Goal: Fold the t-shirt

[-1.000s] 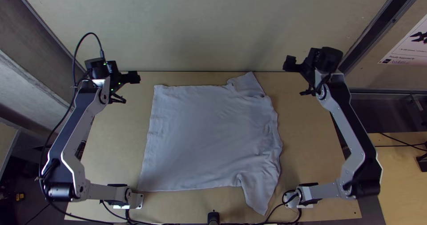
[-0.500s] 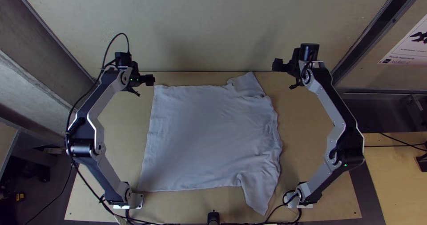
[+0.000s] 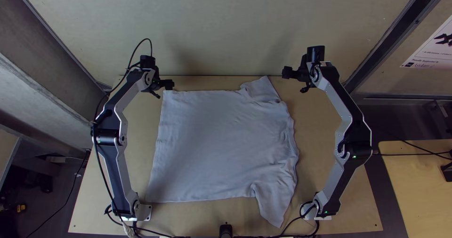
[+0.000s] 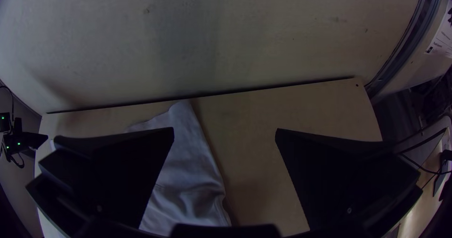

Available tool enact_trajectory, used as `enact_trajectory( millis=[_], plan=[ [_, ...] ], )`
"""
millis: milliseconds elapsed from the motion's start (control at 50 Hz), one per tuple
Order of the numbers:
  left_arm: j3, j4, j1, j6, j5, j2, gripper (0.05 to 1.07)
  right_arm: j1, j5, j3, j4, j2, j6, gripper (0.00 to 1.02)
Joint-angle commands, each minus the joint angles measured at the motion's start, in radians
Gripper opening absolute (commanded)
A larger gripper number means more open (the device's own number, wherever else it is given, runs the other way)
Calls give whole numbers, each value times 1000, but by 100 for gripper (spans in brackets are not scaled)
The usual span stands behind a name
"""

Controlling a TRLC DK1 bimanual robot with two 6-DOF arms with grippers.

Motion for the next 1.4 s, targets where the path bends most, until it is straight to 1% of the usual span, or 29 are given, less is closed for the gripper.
enact_trajectory(
  millis=[0, 240, 440, 480, 520, 640, 660, 780, 840, 1120, 1380],
  plan=[
    [43, -25, -10, -13, -29, 53, 101, 3, -7, 43, -3, 29, 29, 99],
    [51, -63, -30, -25, -54, 93, 101, 3, -7, 63, -6, 77, 51, 99],
    [45, -64, -41, -25, -64, 119, 75, 0, -7, 122, -38, 123, 81, 99],
    [42, -64, -42, -21, -64, 123, 67, 3, -7, 148, -62, 140, 83, 99],
    [42, -64, -42, -19, -64, 125, 55, 4, -7, 172, -81, 157, 81, 99],
    [37, -54, -41, -17, -64, 114, 9, 7, -7, 255, -161, 229, 81, 99],
    [37, -52, -41, -17, -64, 109, 8, 7, -7, 272, -179, 242, 80, 99],
    [31, -45, -39, -14, -64, 85, 8, 15, -7, 378, -286, 336, 75, 99],
    [30, -45, -39, -8, -64, 76, 8, 21, -7, 410, -314, 374, 75, 99],
    [8, -38, -41, -8, -58, 40, 8, 63, -7, 427, -314, 457, 48, 99],
    [-6, -38, -51, -7, -49, 20, 8, 93, -6, 468, -286, 529, 46, 98]
  ],
)
